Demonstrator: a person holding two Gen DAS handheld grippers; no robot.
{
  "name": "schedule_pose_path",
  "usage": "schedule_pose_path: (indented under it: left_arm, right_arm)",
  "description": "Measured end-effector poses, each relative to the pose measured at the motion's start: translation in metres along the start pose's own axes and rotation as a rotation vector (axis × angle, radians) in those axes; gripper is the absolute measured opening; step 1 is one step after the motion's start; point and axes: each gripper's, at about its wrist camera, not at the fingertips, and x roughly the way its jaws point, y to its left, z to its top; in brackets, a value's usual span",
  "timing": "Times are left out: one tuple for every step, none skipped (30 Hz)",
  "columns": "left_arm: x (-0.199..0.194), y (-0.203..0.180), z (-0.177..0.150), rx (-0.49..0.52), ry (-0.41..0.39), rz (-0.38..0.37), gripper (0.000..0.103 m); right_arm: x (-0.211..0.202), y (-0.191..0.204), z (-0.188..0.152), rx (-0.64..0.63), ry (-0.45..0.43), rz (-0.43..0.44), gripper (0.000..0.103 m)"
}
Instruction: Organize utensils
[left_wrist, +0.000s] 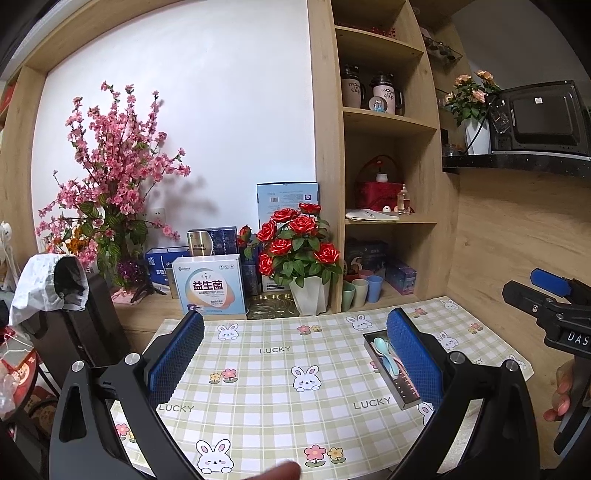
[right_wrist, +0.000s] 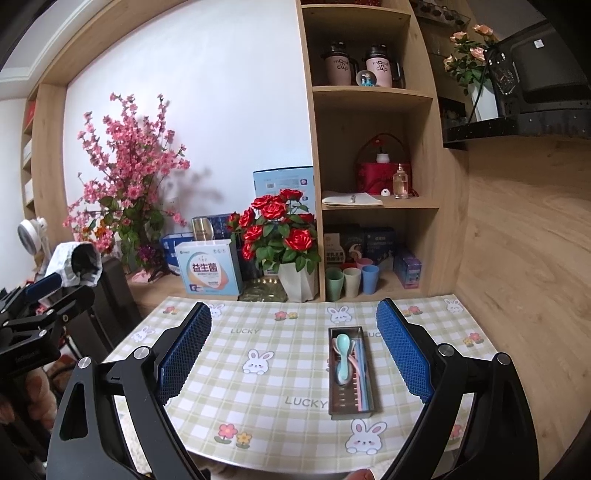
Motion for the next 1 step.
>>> schedule_pose_path:
  left_arm:
    - [-0.0002, 0.0003, 0.0002, 0.0, -0.001, 0.001, 0.097]
  right_arm:
    - [-0.0003, 0.0004, -0.0001, 0.001, 0.0, 0.0, 0.088]
